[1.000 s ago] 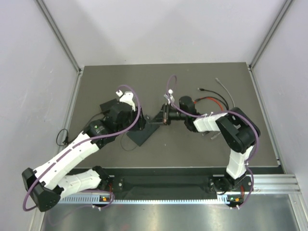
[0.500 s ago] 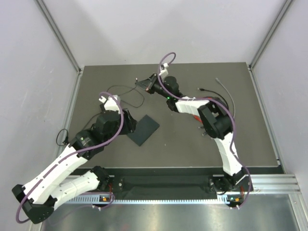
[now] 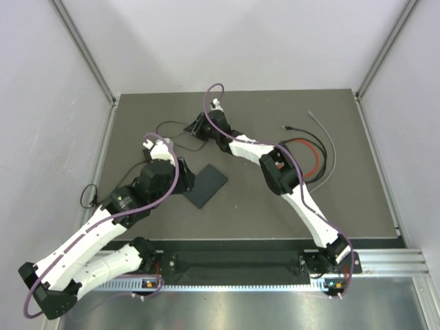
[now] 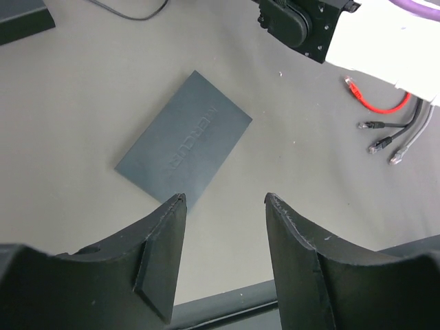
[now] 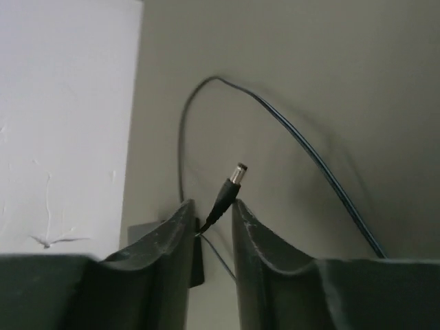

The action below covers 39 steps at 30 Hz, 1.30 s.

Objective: Pull the plug from the switch port

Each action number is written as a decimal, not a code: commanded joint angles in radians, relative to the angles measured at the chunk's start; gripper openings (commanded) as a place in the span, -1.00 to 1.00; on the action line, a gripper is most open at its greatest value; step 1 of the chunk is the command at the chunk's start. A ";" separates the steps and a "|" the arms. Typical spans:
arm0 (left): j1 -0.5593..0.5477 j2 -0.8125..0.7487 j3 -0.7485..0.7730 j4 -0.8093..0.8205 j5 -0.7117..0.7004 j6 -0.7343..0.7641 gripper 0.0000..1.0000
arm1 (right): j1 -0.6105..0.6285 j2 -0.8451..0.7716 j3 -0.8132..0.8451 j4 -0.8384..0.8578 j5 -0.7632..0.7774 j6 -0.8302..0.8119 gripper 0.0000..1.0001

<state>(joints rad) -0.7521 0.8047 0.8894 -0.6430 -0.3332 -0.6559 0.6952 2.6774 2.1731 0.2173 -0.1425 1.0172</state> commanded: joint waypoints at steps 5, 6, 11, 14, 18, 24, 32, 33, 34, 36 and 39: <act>0.000 0.077 0.032 -0.020 -0.009 -0.037 0.13 | -0.026 -0.126 -0.045 -0.200 -0.111 -0.179 0.25; 0.002 0.092 0.054 -0.033 -0.016 -0.045 0.13 | -0.036 -0.183 -0.062 -0.246 -0.111 -0.234 0.33; 0.040 0.188 0.114 -0.099 -0.038 -0.056 0.13 | -0.083 -0.425 -0.306 -0.314 -0.114 -0.353 0.41; 0.155 0.243 0.137 -0.078 0.020 -0.024 0.07 | -0.118 -0.642 -0.453 -0.400 -0.114 -0.431 0.43; 0.399 0.359 0.095 0.071 0.361 0.036 -0.24 | -0.152 -0.884 -0.755 -0.372 -0.109 -0.460 0.41; 0.461 0.678 0.246 0.062 0.358 0.099 -0.95 | -0.128 -1.119 -1.125 -0.265 -0.187 -0.431 -0.26; 0.491 0.902 0.347 0.025 0.301 0.142 -1.00 | -0.073 -1.160 -1.426 0.031 -0.295 -0.306 -0.86; 0.496 0.913 0.344 0.028 0.301 0.147 -1.00 | -0.054 -1.145 -1.434 0.068 -0.308 -0.299 -0.86; 0.499 0.936 0.341 0.038 0.304 0.160 -1.00 | -0.045 -1.130 -1.438 0.082 -0.316 -0.298 -0.88; 0.502 0.961 0.338 0.033 0.306 0.168 -1.00 | -0.016 -1.085 -1.435 0.123 -0.318 -0.284 -0.87; 0.501 0.993 0.315 0.034 0.324 0.174 -1.00 | 0.010 -1.024 -1.420 0.146 -0.319 -0.272 -0.88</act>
<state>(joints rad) -0.2558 1.7771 1.2026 -0.6136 -0.0154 -0.5144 0.6758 1.6100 0.7216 0.2298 -0.4328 0.7197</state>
